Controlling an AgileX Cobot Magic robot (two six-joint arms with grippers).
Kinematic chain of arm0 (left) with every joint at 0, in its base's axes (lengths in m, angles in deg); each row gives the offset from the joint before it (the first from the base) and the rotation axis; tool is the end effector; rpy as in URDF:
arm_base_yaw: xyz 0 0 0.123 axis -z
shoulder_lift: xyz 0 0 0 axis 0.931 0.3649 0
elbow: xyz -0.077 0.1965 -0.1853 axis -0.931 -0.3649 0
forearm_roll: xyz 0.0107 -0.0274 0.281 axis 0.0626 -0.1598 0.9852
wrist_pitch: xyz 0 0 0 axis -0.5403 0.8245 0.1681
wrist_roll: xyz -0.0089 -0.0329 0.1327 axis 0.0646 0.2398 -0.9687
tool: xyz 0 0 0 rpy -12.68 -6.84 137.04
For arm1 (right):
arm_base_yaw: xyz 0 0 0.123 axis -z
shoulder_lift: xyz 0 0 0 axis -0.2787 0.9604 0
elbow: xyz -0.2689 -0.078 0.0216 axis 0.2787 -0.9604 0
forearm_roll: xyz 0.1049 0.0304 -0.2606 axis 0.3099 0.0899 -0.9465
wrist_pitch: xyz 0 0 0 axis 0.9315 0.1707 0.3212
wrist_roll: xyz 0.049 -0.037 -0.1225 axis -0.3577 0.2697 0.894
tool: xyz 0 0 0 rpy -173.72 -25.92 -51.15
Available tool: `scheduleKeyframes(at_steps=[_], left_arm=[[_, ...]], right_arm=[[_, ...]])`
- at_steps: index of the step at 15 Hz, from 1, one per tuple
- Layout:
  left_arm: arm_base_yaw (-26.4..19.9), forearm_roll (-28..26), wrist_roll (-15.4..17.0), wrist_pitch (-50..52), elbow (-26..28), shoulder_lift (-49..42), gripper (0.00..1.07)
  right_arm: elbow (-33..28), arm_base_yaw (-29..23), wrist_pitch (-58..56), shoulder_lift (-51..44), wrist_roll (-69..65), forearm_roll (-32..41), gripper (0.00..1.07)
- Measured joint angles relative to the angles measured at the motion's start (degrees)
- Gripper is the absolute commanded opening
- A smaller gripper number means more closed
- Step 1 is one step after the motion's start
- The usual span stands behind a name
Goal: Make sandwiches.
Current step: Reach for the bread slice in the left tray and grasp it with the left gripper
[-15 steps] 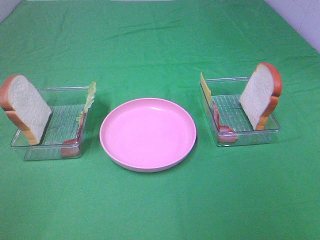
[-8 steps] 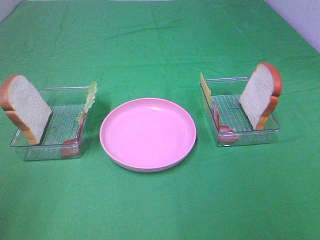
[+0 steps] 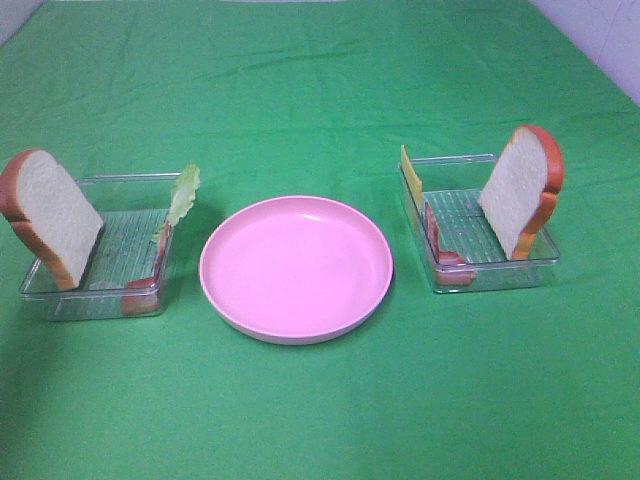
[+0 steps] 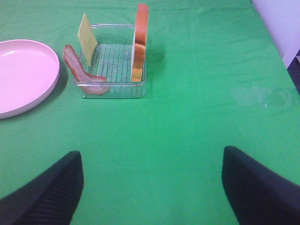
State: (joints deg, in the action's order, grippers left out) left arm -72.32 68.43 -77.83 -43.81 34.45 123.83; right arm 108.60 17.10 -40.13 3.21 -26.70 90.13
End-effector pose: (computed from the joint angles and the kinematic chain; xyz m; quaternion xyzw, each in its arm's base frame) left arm 0.3105 0.0015 0.2560 -0.0507 0.9654 -0.0675 0.2467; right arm 0.0658 0.0107 0.2729 -0.0432 0.8507 0.0155 0.5236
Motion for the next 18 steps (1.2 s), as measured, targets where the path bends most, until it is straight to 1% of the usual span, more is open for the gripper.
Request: scheduleKeyframes(at_steps=[3,4,5,7,10,12,14,16,18], left_arm=[[0.0,1.2,-0.3,-4.7,8.4,12.1,0.81],[0.0,1.2,-0.3,-4.8,9.3,13.9,0.81],[0.5,1.3,-0.2,-4.8,12.6,18.1,0.81],[2.4,1.4,-0.1,-4.3,16.2,23.7,0.81],[4.6,1.4,-0.1,-2.1,18.9,29.3,0.81],[5.6,1.4,-0.1,1.2,19.3,32.5,0.81],[5.7,1.6,1.3,1.9,19.3,33.6,0.80],[5.7,1.7,2.2,3.2,19.3,34.4,0.73],[5.7,1.7,2.3,3.5,19.3,34.7,0.67]], right_arm=[[0.0,0.0,0.0,0.0,0.0,0.0,0.76],[0.0,0.0,0.0,0.0,0.0,0.0,0.76],[0.0,0.0,0.0,0.0,0.0,0.0,0.76],[0.0,0.0,0.0,0.0,0.0,0.0,0.76],[0.0,0.0,0.0,0.0,0.0,0.0,0.76],[0.0,0.0,0.0,0.0,0.0,0.0,0.76],[0.0,0.0,0.0,0.0,0.0,0.0,0.76],[0.0,0.0,0.0,0.0,0.0,0.0,0.76],[0.0,0.0,0.0,0.0,0.0,0.0,0.76]])
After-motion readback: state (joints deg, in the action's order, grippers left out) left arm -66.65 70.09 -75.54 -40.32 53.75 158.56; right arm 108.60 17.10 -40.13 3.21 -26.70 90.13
